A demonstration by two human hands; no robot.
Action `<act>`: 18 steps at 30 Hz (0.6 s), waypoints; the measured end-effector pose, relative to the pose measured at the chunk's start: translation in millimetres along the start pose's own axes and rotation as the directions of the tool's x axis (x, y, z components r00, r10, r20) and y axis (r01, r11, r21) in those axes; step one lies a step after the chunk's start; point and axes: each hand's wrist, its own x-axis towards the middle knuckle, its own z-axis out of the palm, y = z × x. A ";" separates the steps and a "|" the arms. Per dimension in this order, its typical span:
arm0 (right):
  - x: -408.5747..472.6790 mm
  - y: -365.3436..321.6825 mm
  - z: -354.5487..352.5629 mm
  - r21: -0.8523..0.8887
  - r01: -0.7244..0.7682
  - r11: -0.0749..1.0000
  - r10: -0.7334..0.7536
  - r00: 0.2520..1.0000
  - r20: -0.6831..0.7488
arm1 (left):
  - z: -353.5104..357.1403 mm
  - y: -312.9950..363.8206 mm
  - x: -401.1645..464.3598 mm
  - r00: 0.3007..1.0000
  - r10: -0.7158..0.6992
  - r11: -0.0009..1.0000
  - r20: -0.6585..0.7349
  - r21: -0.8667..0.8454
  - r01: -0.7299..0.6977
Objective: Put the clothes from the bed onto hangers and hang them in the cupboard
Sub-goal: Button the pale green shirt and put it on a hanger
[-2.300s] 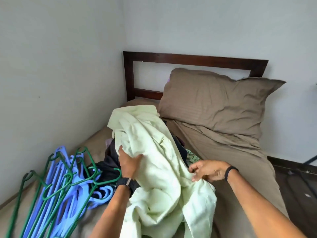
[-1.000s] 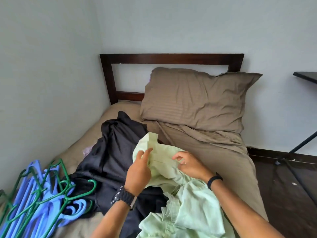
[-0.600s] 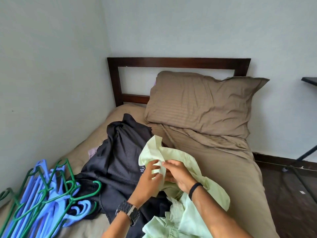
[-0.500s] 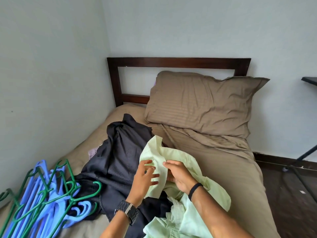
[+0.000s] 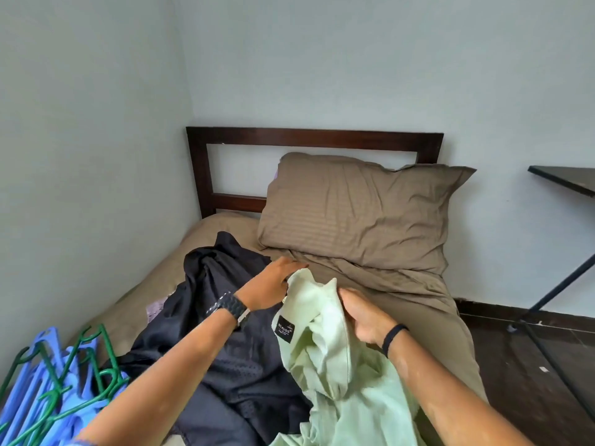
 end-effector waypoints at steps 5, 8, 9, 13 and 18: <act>-5.4 -20.7 -20.0 -0.183 0.108 0.977 -0.142 0.972 -0.186 | 2.1 24.2 56.1 0.886 -0.007 0.948 0.463 0.285 -0.141; -15.2 -24.3 -42.3 -0.460 0.168 0.872 -0.288 0.936 -0.204 | 1.4 30.0 70.9 0.890 -0.053 0.950 0.453 0.298 -0.096; -18.2 -24.4 -50.6 -0.578 0.149 0.803 -0.305 0.935 -0.183 | -0.2 31.8 73.3 0.916 -0.047 0.960 0.399 0.270 -0.068; -18.0 -19.9 -67.5 -0.820 0.080 0.567 -0.278 0.956 -0.099 | -8.0 38.7 78.9 0.959 -0.039 0.975 0.282 0.220 -0.025; -28.5 -35.4 -43.8 -0.941 0.041 0.336 -0.554 0.817 -0.162 | -30.6 66.2 80.6 0.989 0.024 0.986 0.144 0.158 -0.047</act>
